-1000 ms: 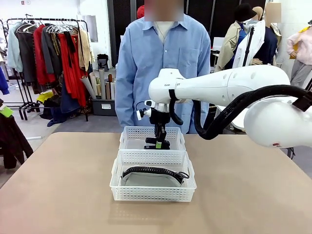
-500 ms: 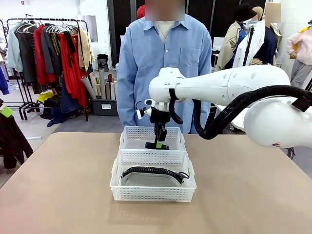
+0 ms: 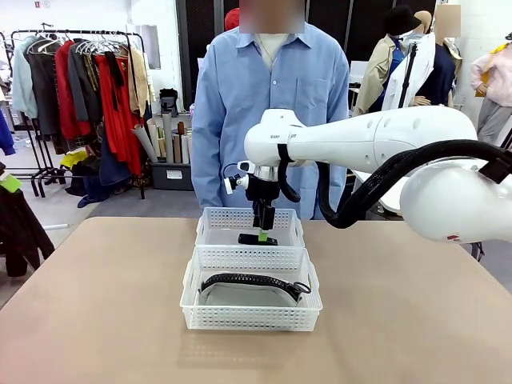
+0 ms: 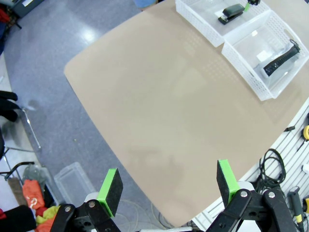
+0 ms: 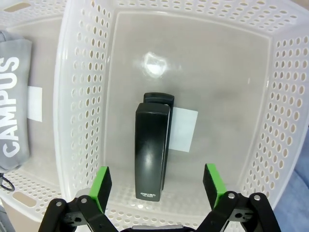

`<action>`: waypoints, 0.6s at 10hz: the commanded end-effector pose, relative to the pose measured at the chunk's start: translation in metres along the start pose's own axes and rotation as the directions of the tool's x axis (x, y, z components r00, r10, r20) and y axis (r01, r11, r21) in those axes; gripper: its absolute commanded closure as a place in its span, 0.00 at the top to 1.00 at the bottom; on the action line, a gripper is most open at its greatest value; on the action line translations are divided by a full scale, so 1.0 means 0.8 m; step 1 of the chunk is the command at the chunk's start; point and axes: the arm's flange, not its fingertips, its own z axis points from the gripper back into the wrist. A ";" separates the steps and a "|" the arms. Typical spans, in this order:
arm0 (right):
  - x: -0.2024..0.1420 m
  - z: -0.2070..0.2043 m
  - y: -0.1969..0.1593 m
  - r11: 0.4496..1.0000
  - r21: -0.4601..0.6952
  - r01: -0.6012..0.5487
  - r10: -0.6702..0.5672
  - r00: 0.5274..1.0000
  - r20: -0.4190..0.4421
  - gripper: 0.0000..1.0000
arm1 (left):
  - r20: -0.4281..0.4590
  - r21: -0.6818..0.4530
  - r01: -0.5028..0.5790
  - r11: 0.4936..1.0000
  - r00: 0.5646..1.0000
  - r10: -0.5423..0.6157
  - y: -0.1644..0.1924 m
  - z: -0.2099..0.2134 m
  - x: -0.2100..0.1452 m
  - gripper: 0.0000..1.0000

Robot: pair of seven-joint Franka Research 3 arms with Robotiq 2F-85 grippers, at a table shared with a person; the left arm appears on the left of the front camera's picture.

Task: Distribute items into two baskets.
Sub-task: Place the picked Stapler into the Organizing basket as instructed by the person.

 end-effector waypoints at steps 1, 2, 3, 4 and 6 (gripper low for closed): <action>0.002 0.009 -0.010 1.000 -0.003 -0.031 0.031 0.999 -0.022 1.00 | -0.005 -0.003 0.000 1.000 1.000 0.000 0.002 0.000 -0.002 1.00; 0.002 0.014 -0.008 0.999 -0.010 -0.030 0.030 0.999 -0.021 1.00 | -0.005 -0.003 0.000 1.000 1.000 0.000 0.002 0.000 -0.002 1.00; 0.003 0.021 -0.004 0.999 -0.024 -0.030 0.029 0.999 -0.023 1.00 | -0.005 -0.003 0.000 1.000 1.000 0.000 0.002 0.000 -0.002 1.00; 0.003 0.028 0.000 0.999 -0.045 -0.026 0.025 0.999 -0.035 1.00 | -0.005 -0.003 0.000 1.000 1.000 0.000 0.002 0.000 -0.002 1.00; 0.002 0.030 0.001 0.999 -0.033 -0.027 0.025 0.999 -0.039 1.00 | -0.005 -0.003 0.000 1.000 1.000 0.000 0.002 0.000 -0.002 1.00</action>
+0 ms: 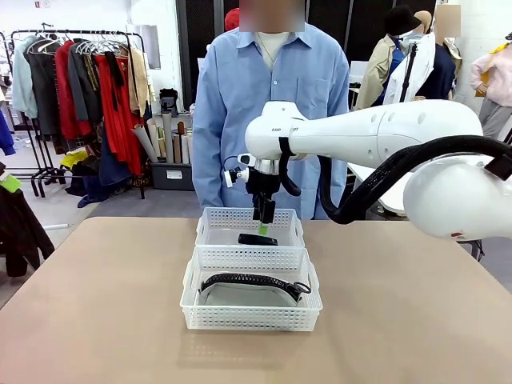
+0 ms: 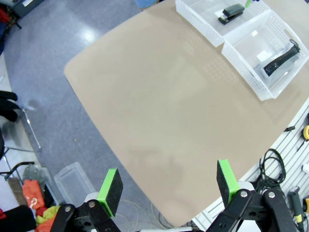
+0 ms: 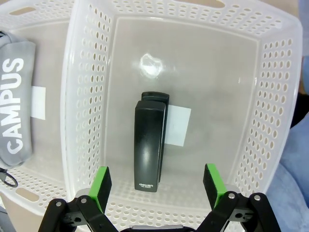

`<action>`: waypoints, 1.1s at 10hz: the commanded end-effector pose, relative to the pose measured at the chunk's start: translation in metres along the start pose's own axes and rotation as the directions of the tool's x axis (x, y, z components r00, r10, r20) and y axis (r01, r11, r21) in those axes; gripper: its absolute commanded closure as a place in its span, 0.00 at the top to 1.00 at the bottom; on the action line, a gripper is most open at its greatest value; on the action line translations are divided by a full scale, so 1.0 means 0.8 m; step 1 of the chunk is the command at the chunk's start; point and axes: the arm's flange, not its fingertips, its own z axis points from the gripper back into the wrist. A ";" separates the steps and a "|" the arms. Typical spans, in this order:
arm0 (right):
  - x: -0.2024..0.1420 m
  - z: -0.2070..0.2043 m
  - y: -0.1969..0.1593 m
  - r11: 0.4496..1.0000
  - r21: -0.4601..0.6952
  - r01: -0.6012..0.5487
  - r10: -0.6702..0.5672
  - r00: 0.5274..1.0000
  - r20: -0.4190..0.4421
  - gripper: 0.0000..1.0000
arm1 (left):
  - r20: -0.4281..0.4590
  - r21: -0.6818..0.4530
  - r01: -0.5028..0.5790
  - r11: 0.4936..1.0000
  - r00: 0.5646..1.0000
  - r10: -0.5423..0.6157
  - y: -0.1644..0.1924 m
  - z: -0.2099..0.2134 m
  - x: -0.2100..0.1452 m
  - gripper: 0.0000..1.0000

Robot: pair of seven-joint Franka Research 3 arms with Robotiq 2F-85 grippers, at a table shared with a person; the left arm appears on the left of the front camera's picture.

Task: Distribute items into two baskets.
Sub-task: Place the picked Stapler into the Organizing basket as instructed by the person.

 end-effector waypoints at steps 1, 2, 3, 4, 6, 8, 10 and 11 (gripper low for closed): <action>0.000 -0.004 -0.001 1.000 0.004 0.001 -0.001 1.000 -0.001 1.00 | -0.005 -0.003 0.000 1.000 1.000 0.000 0.002 0.000 -0.002 1.00; 0.000 -0.004 -0.001 1.000 0.004 0.001 -0.001 1.000 -0.001 1.00 | -0.005 -0.003 0.000 1.000 1.000 0.000 0.002 0.000 -0.002 1.00; 0.000 -0.004 -0.001 1.000 0.004 0.001 -0.001 1.000 -0.001 1.00 | -0.005 -0.003 0.000 1.000 1.000 0.000 0.002 0.000 -0.002 1.00; 0.000 -0.004 -0.001 1.000 0.004 0.001 -0.001 1.000 -0.001 1.00 | -0.005 -0.003 0.000 1.000 1.000 0.000 0.002 0.000 -0.002 1.00; 0.000 -0.004 -0.001 1.000 0.004 0.001 -0.001 1.000 -0.001 1.00 | -0.005 -0.003 0.000 1.000 1.000 0.000 0.002 0.000 -0.002 1.00; 0.000 -0.004 -0.001 1.000 0.004 0.001 -0.001 1.000 -0.001 1.00 | -0.005 -0.003 0.000 1.000 1.000 0.000 0.002 0.000 -0.002 1.00; 0.000 -0.004 -0.001 1.000 0.004 0.001 -0.001 1.000 -0.001 1.00 | -0.005 -0.003 0.000 1.000 1.000 0.000 0.002 0.000 -0.002 1.00; 0.000 -0.004 -0.001 1.000 0.004 0.001 -0.001 1.000 -0.001 1.00 | -0.005 -0.003 0.000 1.000 1.000 0.000 0.002 0.000 -0.002 1.00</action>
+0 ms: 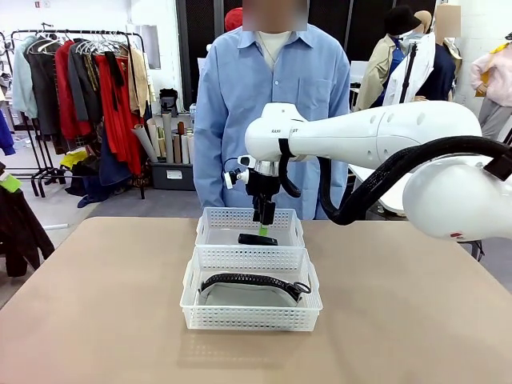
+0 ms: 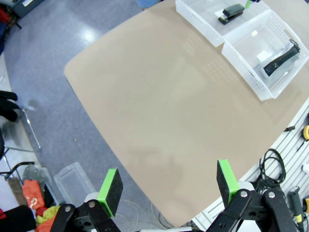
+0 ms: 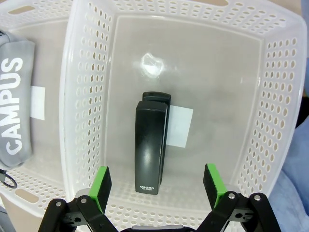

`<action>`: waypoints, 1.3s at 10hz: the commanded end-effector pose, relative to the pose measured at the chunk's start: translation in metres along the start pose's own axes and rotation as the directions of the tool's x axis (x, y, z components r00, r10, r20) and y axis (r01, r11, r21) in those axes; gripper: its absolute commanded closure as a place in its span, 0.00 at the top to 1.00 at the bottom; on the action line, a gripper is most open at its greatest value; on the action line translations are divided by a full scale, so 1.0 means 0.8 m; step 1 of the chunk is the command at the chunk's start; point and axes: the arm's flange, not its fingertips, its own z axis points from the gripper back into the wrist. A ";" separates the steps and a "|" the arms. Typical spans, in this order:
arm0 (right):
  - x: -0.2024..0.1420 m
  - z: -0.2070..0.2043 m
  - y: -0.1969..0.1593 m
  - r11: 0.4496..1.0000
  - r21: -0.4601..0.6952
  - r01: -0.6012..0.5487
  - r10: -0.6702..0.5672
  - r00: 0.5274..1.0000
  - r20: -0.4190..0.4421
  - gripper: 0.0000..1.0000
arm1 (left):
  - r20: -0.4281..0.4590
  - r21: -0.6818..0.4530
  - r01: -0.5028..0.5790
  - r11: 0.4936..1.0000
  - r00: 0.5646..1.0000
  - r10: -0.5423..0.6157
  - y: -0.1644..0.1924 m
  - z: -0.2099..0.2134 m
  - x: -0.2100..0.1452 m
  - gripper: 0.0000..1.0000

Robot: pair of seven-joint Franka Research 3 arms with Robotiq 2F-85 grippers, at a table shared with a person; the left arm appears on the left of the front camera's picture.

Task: Distribute items into two baskets.
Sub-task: Place the picked Stapler into the Organizing basket as instructed by the person.

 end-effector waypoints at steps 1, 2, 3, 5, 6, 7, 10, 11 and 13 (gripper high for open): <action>0.000 0.003 0.000 1.000 -0.004 -0.001 0.001 1.000 0.001 1.00 | -0.005 -0.003 0.000 1.000 1.000 0.000 0.002 0.000 -0.002 1.00; 0.000 0.003 0.000 1.000 -0.004 -0.001 0.001 1.000 0.001 1.00 | -0.005 -0.003 0.000 1.000 1.000 0.000 0.002 0.000 -0.002 1.00; 0.000 0.003 0.000 1.000 -0.004 -0.001 0.001 1.000 0.001 1.00 | -0.005 -0.003 0.000 1.000 1.000 0.000 0.002 0.000 -0.002 1.00; 0.000 0.003 0.000 1.000 -0.004 -0.001 0.001 1.000 0.001 1.00 | -0.005 -0.003 0.000 1.000 1.000 0.000 0.002 0.000 -0.002 1.00; 0.000 0.000 0.000 1.000 0.000 0.000 0.000 1.000 0.000 1.00 | -0.005 -0.003 0.000 1.000 1.000 0.000 0.002 0.000 -0.002 1.00; -0.003 0.014 0.008 0.998 -0.032 0.059 -0.059 0.998 -0.006 1.00 | -0.005 -0.003 0.000 1.000 1.000 0.000 0.002 0.000 -0.002 1.00; -0.028 0.060 0.050 0.982 -0.080 0.170 -0.166 0.985 0.054 1.00 | -0.005 -0.003 0.000 1.000 1.000 0.000 0.002 0.000 -0.002 1.00; -0.041 0.071 0.066 0.973 -0.079 0.218 -0.213 0.974 0.070 1.00 | -0.005 -0.003 0.000 1.000 1.000 0.000 0.002 0.000 -0.002 1.00; -0.075 0.104 0.100 0.951 -0.095 0.295 -0.286 0.953 0.095 1.00 | -0.005 -0.003 0.000 1.000 1.000 0.000 0.002 0.000 -0.002 1.00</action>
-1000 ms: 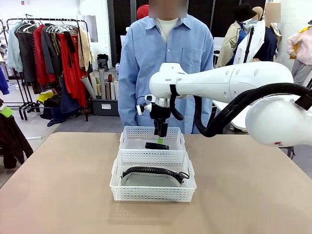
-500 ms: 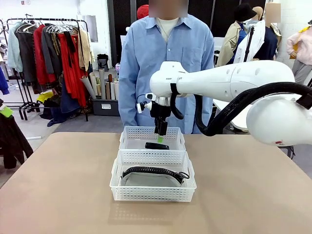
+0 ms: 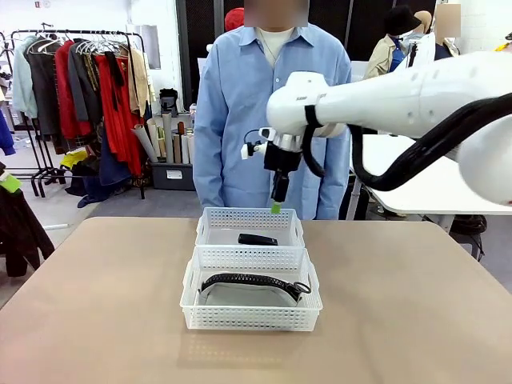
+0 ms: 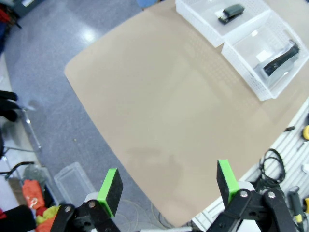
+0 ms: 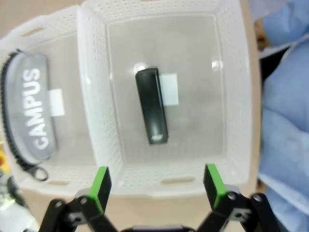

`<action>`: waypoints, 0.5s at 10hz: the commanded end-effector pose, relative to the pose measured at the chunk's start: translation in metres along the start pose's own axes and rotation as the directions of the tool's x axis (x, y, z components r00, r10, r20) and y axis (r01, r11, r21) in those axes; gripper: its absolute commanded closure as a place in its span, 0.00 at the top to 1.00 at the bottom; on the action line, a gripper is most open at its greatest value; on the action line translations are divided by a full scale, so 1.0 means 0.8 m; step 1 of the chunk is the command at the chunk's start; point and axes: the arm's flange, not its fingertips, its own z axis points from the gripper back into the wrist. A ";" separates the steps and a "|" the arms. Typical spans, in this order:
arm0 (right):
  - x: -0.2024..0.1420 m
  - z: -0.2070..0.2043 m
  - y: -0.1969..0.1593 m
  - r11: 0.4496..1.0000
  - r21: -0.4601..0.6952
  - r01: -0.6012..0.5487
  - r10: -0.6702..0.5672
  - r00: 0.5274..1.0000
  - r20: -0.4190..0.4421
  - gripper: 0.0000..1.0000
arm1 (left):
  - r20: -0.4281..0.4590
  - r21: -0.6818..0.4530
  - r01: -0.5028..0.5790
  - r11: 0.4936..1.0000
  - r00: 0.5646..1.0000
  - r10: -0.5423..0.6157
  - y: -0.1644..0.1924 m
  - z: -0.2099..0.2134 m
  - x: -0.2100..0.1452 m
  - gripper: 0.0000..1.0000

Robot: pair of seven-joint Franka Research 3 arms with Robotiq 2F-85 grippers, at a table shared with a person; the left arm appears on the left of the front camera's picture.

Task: Distribute items into two baskets.
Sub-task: Place the picked Stapler into the Organizing basket as instructed by the person.

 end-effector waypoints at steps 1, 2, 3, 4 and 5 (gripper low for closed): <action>-0.059 0.027 0.059 0.990 0.001 0.140 -0.140 0.990 0.028 1.00 | -0.004 -0.002 0.000 1.000 1.000 0.000 0.002 0.000 -0.002 1.00; -0.087 0.050 0.074 0.980 -0.006 0.201 -0.201 0.979 0.040 1.00 | -0.004 -0.002 0.000 1.000 1.000 0.000 0.002 0.000 -0.002 1.00; -0.112 0.072 0.089 0.968 -0.029 0.249 -0.246 0.966 0.076 1.00 | -0.004 -0.002 0.000 1.000 1.000 0.000 0.002 0.000 -0.002 1.00; -0.139 0.093 0.100 0.955 -0.015 0.295 -0.291 0.948 0.129 1.00 | -0.004 -0.002 0.000 1.000 1.000 0.000 0.002 0.000 -0.002 1.00; -0.168 0.116 0.108 0.944 0.041 0.328 -0.329 0.920 0.215 1.00 | -0.004 -0.002 0.000 1.000 1.000 0.000 0.002 0.000 -0.002 1.00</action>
